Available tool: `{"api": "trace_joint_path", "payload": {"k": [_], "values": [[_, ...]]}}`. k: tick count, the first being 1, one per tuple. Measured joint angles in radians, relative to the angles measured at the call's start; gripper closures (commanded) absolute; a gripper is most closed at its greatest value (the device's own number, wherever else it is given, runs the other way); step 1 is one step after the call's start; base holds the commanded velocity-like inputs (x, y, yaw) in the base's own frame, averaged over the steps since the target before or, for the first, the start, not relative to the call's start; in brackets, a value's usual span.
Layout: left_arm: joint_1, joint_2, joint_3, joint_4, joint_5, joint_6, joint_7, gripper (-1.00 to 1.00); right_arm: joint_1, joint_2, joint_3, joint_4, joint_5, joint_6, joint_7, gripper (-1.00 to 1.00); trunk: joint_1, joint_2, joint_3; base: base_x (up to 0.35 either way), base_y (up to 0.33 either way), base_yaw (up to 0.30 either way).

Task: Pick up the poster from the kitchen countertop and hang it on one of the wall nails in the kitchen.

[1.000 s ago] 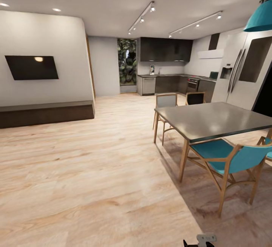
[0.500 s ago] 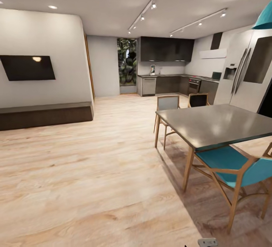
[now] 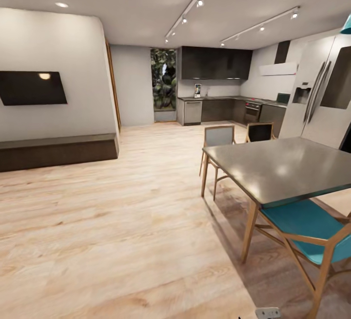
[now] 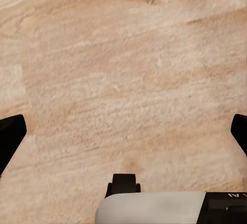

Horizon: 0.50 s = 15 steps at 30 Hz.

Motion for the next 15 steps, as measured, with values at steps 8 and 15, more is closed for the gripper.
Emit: {"api": "trace_joint_path", "payload": {"k": [8,15], "values": [[0.000,0.000,0.000,0.001,0.000,0.000,0.000,-1.00,0.000,0.000,0.000,0.000,0.000,0.000,0.000,-1.00,0.000,0.000,0.000,0.334,0.045,0.000],[0.000,0.000,0.000,0.001,0.000,0.000,0.000,-1.00,0.000,0.000,0.000,0.000,0.000,0.000,0.000,-1.00,0.000,0.000,0.000,0.334,0.075,0.000]]}}
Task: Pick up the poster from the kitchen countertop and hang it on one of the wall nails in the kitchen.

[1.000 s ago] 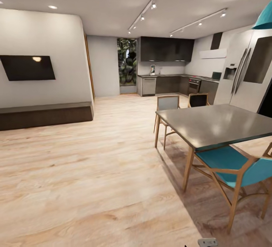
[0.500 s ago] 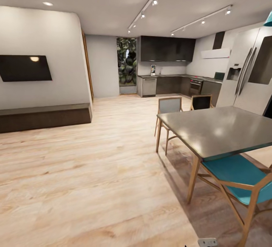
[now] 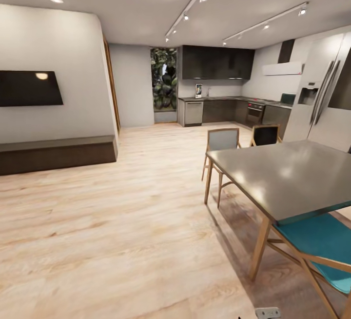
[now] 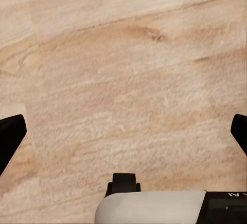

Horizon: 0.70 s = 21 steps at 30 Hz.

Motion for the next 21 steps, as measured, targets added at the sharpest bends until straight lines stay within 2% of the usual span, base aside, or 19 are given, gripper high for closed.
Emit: {"api": "trace_joint_path", "payload": {"k": [21], "values": [[0.000,0.000,0.000,0.000,0.000,0.000,0.000,-1.00,0.000,0.000,0.000,0.000,0.000,0.000,0.000,-1.00,0.000,0.000,0.000,0.334,0.080,0.000]]}}
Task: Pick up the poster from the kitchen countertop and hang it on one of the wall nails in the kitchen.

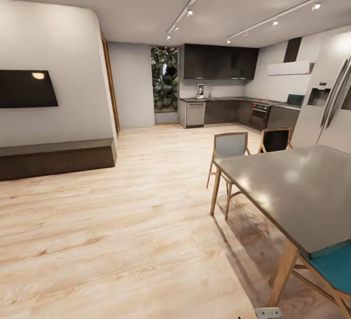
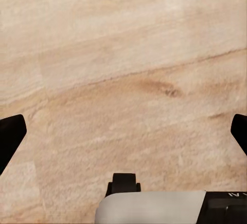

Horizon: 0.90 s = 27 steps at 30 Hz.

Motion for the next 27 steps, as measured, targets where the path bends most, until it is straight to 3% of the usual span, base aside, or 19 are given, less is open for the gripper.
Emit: {"api": "trace_joint_path", "payload": {"k": [27], "values": [[0.000,0.001,0.000,0.000,0.000,0.000,0.000,-1.00,0.000,0.000,0.000,0.001,0.000,0.001,0.000,-1.00,0.000,0.000,0.000,0.334,0.080,0.000]]}}
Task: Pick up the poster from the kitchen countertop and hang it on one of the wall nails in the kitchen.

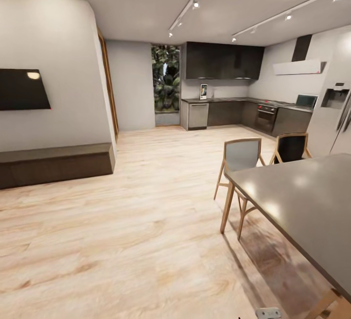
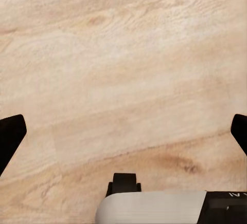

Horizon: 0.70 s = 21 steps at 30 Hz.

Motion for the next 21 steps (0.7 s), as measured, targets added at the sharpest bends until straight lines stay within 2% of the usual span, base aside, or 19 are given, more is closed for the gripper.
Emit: {"api": "trace_joint_path", "payload": {"k": [21], "values": [[0.000,0.000,0.000,0.000,-0.001,0.000,0.000,-1.00,0.000,0.000,0.000,0.002,0.000,0.000,0.000,-1.00,0.000,0.000,0.000,0.335,0.075,0.000]]}}
